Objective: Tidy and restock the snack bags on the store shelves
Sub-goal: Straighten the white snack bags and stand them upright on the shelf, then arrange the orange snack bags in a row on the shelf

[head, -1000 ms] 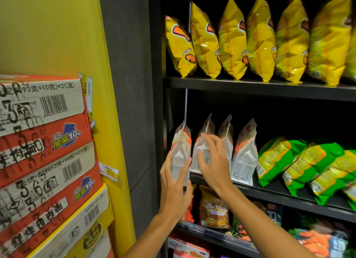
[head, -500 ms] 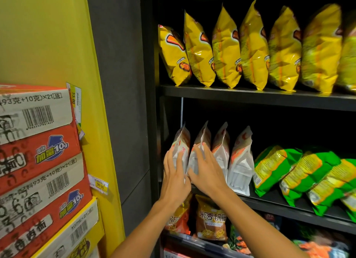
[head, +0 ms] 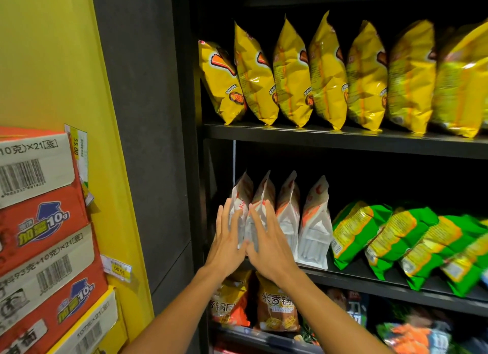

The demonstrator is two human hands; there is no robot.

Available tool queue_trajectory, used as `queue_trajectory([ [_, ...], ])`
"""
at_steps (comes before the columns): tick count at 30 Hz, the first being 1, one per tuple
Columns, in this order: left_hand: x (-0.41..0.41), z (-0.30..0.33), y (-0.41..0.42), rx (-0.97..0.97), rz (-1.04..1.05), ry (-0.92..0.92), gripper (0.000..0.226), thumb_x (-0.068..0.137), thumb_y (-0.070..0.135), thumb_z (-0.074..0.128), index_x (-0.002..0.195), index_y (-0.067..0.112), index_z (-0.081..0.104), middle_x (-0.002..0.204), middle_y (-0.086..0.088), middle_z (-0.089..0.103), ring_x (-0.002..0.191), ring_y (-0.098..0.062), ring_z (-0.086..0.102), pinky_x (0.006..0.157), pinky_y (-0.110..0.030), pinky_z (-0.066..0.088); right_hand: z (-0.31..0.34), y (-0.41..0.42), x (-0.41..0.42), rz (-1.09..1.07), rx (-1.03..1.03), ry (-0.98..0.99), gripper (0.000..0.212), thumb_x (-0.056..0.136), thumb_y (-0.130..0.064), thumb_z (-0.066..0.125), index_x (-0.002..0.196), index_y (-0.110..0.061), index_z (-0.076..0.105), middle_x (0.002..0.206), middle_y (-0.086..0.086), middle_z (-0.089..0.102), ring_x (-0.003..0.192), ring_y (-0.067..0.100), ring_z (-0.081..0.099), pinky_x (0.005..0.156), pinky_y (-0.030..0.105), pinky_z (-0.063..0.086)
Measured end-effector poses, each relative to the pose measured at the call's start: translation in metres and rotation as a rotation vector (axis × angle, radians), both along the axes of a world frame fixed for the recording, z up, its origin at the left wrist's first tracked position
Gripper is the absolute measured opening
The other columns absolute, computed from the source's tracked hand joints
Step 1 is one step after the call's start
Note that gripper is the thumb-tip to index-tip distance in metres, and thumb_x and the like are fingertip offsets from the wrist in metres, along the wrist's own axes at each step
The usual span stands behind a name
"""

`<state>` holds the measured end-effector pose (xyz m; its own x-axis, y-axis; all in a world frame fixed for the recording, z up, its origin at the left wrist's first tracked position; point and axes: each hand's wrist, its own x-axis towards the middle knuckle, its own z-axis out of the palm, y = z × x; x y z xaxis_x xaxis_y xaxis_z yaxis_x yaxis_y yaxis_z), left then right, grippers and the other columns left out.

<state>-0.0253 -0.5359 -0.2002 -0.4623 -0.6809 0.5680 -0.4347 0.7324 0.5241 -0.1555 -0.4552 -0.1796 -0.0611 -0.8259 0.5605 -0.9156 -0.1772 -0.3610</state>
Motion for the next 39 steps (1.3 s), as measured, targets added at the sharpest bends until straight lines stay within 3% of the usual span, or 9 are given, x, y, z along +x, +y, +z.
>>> queue_trajectory([
  [3,0.0,-0.005,-0.009,-0.031,0.045,-0.037,0.075,0.104,0.033,0.054,0.164,0.024,0.01,0.169,0.011,-0.02,0.158,-0.015,-0.017,0.124,-0.046,0.03,-0.001,0.006,0.0,0.013,-0.007,-0.02,0.087,0.096,-0.026,0.052,0.165,-0.035,-0.001,0.169,-0.002,-0.026,0.16,0.021,-0.01,0.117,0.034,0.041],
  [7,0.001,-0.005,-0.009,-0.089,0.107,-0.035,0.083,0.098,0.024,0.066,0.163,0.03,0.015,0.171,0.009,-0.009,0.159,-0.021,0.008,0.108,-0.043,0.052,-0.003,0.009,-0.001,0.012,0.02,-0.052,0.1,0.091,-0.013,0.059,0.163,-0.042,-0.005,0.167,-0.008,-0.03,0.153,0.03,0.03,0.083,0.015,0.048],
  [11,0.003,0.002,-0.011,-0.049,0.105,0.013,0.08,0.094,0.026,0.071,0.161,0.027,0.026,0.171,0.008,0.001,0.156,-0.009,0.013,0.108,-0.045,0.052,0.0,0.018,0.005,0.002,-0.012,-0.043,0.095,0.093,-0.013,0.058,0.164,-0.04,-0.001,0.168,-0.01,-0.028,0.157,0.023,0.022,0.074,0.014,0.051],
  [13,0.005,0.006,-0.008,0.006,0.096,0.067,0.082,0.094,0.028,0.071,0.161,0.025,0.025,0.17,0.011,-0.003,0.151,0.007,0.002,0.111,-0.043,0.049,0.001,0.029,0.006,0.002,-0.018,-0.023,0.092,0.095,-0.014,0.057,0.164,-0.041,0.002,0.17,-0.012,-0.023,0.157,0.02,0.021,0.081,0.009,0.048],
  [16,0.012,0.009,0.008,-0.078,0.037,0.076,0.079,0.089,0.013,0.075,0.156,0.022,0.035,0.171,0.002,-0.005,0.159,-0.017,-0.001,0.117,-0.052,0.04,-0.001,0.049,-0.004,-0.041,0.007,0.01,0.082,0.1,-0.019,0.053,0.164,-0.04,0.004,0.17,-0.018,-0.015,0.158,0.006,-0.009,0.121,0.024,0.03],
  [18,0.014,0.014,0.022,-0.146,-0.01,0.053,0.08,0.089,0.009,0.073,0.158,0.021,0.034,0.171,-0.003,-0.002,0.159,-0.025,0.001,0.122,-0.055,0.03,-0.001,0.066,-0.016,-0.114,0.037,0.017,0.076,0.102,-0.024,0.052,0.164,-0.039,0.008,0.171,-0.016,-0.005,0.157,0.002,-0.011,0.127,0.028,0.018],
  [27,-0.019,0.055,0.081,-0.311,-0.243,-0.191,0.061,0.098,0.027,0.064,0.154,0.023,0.041,0.166,0.002,0.027,0.156,-0.02,0.018,0.123,-0.045,0.03,0.051,0.184,-0.096,-0.339,0.15,0.059,0.054,0.104,-0.038,0.056,0.156,-0.032,0.041,0.163,-0.013,0.034,0.152,0.009,0.028,0.121,0.036,0.035],
  [36,-0.132,0.149,0.22,-0.62,-0.409,-0.358,0.051,0.082,0.049,0.056,0.127,0.026,0.061,0.13,-0.001,0.067,0.115,-0.022,0.068,0.089,-0.04,0.059,0.144,0.364,-0.203,-0.432,0.232,0.122,0.047,0.1,-0.032,0.065,0.145,-0.023,0.056,0.149,0.0,0.056,0.139,0.019,0.049,0.115,0.029,0.033],
  [39,-0.175,0.175,0.273,-0.571,-0.479,-0.415,0.061,0.086,0.057,0.046,0.135,0.024,0.061,0.141,-0.002,0.061,0.13,-0.024,0.06,0.105,-0.04,0.051,0.165,0.428,-0.242,-0.484,0.249,0.137,0.046,0.101,-0.036,0.063,0.145,-0.026,0.055,0.149,-0.005,0.054,0.138,0.017,0.049,0.109,0.028,0.036],
])
